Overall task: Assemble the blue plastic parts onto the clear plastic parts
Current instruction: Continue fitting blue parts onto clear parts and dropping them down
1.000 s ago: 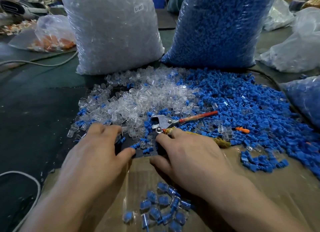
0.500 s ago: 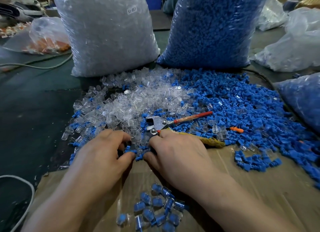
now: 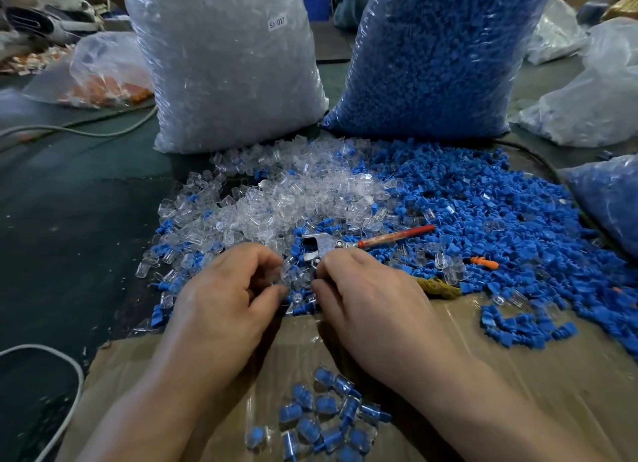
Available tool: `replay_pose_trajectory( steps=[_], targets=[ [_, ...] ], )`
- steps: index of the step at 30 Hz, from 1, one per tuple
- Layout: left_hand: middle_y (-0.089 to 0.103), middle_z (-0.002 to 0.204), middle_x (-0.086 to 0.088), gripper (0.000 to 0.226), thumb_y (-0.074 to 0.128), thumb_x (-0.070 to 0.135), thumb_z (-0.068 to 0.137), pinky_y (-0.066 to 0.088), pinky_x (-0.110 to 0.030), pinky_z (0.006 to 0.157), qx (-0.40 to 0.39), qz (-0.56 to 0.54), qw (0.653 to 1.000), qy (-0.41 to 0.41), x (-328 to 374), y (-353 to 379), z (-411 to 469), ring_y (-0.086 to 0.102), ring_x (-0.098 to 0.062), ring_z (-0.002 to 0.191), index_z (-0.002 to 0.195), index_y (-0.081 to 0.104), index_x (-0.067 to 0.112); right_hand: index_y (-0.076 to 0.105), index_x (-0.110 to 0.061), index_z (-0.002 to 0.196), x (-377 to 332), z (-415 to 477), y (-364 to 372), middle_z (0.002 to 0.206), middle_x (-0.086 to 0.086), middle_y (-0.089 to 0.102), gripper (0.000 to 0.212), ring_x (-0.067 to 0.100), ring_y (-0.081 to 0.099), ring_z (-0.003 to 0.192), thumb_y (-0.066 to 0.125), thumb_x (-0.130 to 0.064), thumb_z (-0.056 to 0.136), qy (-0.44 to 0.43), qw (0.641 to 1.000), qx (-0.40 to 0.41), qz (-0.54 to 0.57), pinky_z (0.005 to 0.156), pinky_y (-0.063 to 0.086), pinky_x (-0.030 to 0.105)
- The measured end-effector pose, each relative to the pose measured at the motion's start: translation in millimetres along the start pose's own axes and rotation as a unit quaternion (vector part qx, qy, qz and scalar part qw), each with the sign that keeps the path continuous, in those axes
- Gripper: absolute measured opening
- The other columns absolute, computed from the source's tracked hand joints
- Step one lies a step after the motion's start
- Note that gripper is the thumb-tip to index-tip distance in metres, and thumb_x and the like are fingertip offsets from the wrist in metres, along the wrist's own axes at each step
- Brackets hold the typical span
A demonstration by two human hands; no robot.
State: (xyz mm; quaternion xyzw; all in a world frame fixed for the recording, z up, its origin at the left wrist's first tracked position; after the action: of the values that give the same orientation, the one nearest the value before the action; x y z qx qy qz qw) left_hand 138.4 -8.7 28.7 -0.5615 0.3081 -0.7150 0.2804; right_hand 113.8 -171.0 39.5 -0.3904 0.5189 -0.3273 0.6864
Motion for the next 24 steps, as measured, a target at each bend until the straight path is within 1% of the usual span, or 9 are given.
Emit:
replay_pose_trajectory(
  steps=[4,7,9,11,15,17,19,22,24],
  targets=[
    [0.055,0.102,0.037,0.024,0.075,0.032,0.08,0.042,-0.019,0.062,0.056,-0.05,0.997,-0.023,-2,-5,-1,0.055,0.013,0.089,0.092,0.057,0.044,0.049,-0.036,0.085,5,0,-7,0.083,-0.017,0.053,0.018,0.001,0.052,0.076,0.041,-0.049,0.095,0.025,0.994,0.04,0.099,0.067,0.043,0.026],
    [0.062,0.095,0.031,0.024,0.078,0.029,0.081,0.045,-0.017,0.056,0.1,-0.118,0.986,-0.062,-7,-11,-1,0.06,0.009,0.082,0.089,0.061,0.044,0.059,-0.04,0.087,16,-3,-11,0.089,-0.024,0.059,0.016,-0.005,0.057,0.078,0.049,-0.053,0.087,0.087,0.97,0.049,0.22,0.06,0.044,0.015],
    [0.064,0.092,0.028,0.02,0.079,0.03,0.081,0.048,-0.015,0.048,0.123,-0.152,0.978,-0.078,-9,-15,-1,0.061,0.01,0.079,0.088,0.064,0.042,0.064,-0.041,0.087,20,-4,-11,0.074,-0.018,0.064,0.01,-0.002,0.059,0.061,0.057,-0.047,0.088,0.123,0.932,0.041,0.338,0.053,0.047,0.014],
    [0.064,0.092,0.027,0.016,0.078,0.035,0.081,0.046,-0.015,0.049,0.139,-0.172,0.971,-0.089,-11,-19,-3,0.062,0.01,0.078,0.089,0.065,0.041,0.069,-0.03,0.082,22,-6,-12,0.061,-0.008,0.062,0.01,0.008,0.058,0.052,0.065,-0.034,0.091,0.151,0.872,0.021,0.465,0.05,0.049,0.019],
    [0.072,0.076,0.009,0.007,0.073,0.032,0.086,0.052,-0.021,0.053,0.119,-0.261,0.952,-0.108,-14,-18,-4,0.068,-0.005,0.062,0.087,0.07,0.039,0.071,-0.017,0.079,16,-8,-9,0.067,0.009,0.066,0.01,0.023,0.061,0.056,0.067,-0.023,0.086,0.172,0.767,-0.012,0.618,0.053,0.055,0.034],
    [0.072,0.071,0.001,0.009,0.072,0.025,0.086,0.053,-0.021,0.051,0.078,-0.311,0.94,-0.113,-11,-9,-4,0.067,-0.009,0.059,0.085,0.072,0.034,0.071,-0.016,0.08,14,-9,-9,0.07,0.016,0.068,0.01,0.026,0.064,0.058,0.065,-0.019,0.087,0.17,0.75,-0.02,0.639,0.052,0.057,0.036],
    [0.072,0.071,-0.003,0.009,0.075,0.025,0.08,0.054,-0.023,0.053,0.029,-0.36,0.926,-0.111,-3,3,-7,0.069,-0.013,0.061,0.087,0.073,0.031,0.071,-0.02,0.083,13,-10,-11,0.072,0.011,0.071,0.009,0.024,0.069,0.062,0.065,-0.018,0.089,0.148,0.793,-0.018,0.591,0.055,0.059,0.037],
    [0.073,0.074,-0.004,0.025,0.074,0.039,0.067,0.055,-0.022,0.055,-0.018,-0.399,0.911,-0.101,7,15,-10,0.071,-0.015,0.065,0.091,0.075,0.03,0.065,-0.03,0.092,9,-11,-18,0.082,-0.007,0.069,0.005,0.011,0.067,0.075,0.061,-0.028,0.095,0.036,0.94,0.053,0.334,0.066,0.058,0.032],
    [0.074,0.075,-0.006,0.031,0.074,0.043,0.061,0.054,-0.021,0.054,-0.028,-0.414,0.905,-0.096,10,17,-9,0.07,-0.014,0.065,0.089,0.076,0.03,0.062,-0.03,0.094,2,-11,-20,0.087,-0.014,0.062,0.009,0.007,0.061,0.084,0.054,-0.035,0.094,-0.035,0.977,0.097,0.184,0.071,0.051,0.028]
  ],
)
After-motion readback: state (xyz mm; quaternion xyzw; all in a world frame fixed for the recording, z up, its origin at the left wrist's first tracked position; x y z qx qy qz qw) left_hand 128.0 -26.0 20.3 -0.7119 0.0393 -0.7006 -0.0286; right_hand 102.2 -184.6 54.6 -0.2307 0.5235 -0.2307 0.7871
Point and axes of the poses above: each hand's wrist, its own z-axis towards the middle knuckle, its own y-axis out of the palm, x = y × z, the point moved 5 cm from there along z, towards the middle knuckle
